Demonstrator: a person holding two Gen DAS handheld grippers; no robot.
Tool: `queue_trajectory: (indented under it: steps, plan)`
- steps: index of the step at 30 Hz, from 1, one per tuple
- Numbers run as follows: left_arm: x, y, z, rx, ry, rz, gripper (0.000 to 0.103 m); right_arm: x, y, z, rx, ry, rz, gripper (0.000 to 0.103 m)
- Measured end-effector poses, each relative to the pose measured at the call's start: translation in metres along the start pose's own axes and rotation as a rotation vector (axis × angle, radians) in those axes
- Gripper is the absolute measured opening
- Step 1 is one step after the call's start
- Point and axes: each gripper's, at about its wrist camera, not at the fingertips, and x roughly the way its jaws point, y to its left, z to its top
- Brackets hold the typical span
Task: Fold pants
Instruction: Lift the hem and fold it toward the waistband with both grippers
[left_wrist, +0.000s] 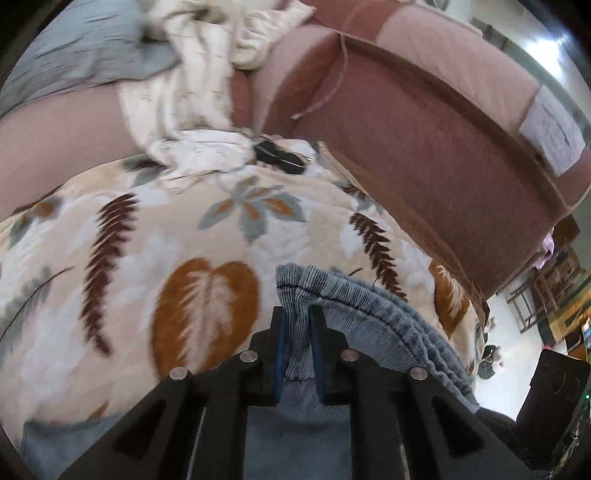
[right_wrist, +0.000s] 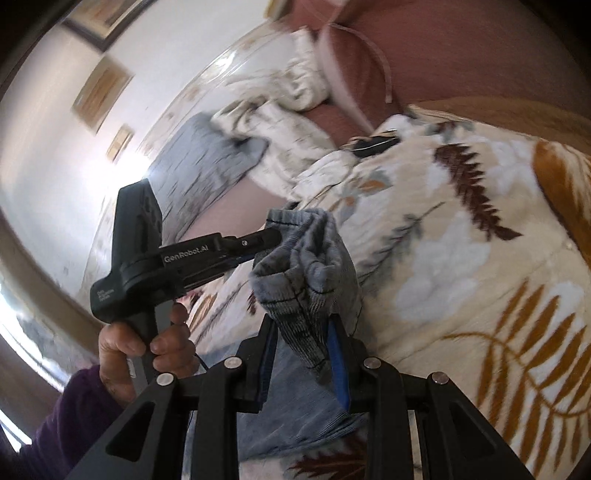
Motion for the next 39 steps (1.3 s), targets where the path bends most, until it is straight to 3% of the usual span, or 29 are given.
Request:
queue_trajectory:
  steps: [4, 11, 15, 19, 22, 25, 26, 27, 30, 33, 39]
  plan:
    - [-0.030, 0.033, -0.026, -0.059, -0.022, 0.029, 0.013, 0.006, 0.035, -0.018, -0.097, 0.048, 0.023, 0.029]
    - [-0.075, 0.092, -0.078, -0.185, -0.081, 0.063, 0.009, 0.030, 0.090, -0.069, -0.211, 0.217, 0.110, 0.029]
    - [-0.086, 0.120, -0.109, -0.263, -0.051, 0.102, 0.009, 0.044, 0.106, -0.096, -0.244, 0.320, 0.147, 0.029]
    - [-0.086, 0.125, -0.134, -0.298, -0.003, 0.120, 0.009, 0.048, 0.112, -0.104, -0.272, 0.367, 0.166, 0.029]
    - [-0.085, 0.118, -0.140, -0.321, 0.011, 0.081, 0.011, 0.045, 0.105, -0.098, -0.246, 0.342, 0.171, 0.032]
    - [-0.076, 0.111, -0.136, -0.378, 0.022, 0.044, 0.032, 0.038, 0.094, -0.084, -0.203, 0.286, 0.158, 0.032]
    - [-0.075, 0.110, -0.135, -0.390, 0.021, 0.041, 0.046, 0.036, 0.085, -0.080, -0.162, 0.268, 0.158, 0.032]
    - [-0.073, 0.107, -0.133, -0.410, 0.015, 0.025, 0.050, 0.035, 0.081, -0.077, -0.140, 0.259, 0.154, 0.032]
    - [-0.072, 0.102, -0.129, -0.440, -0.012, -0.025, 0.050, 0.033, 0.065, -0.066, -0.073, 0.239, 0.110, 0.032]
    - [-0.069, 0.097, -0.123, -0.459, -0.025, -0.017, 0.056, 0.034, 0.047, -0.062, -0.002, 0.233, 0.063, 0.032]
    - [-0.066, 0.095, -0.129, -0.493, -0.026, -0.054, 0.057, 0.024, 0.027, -0.044, 0.070, 0.169, 0.050, 0.032]
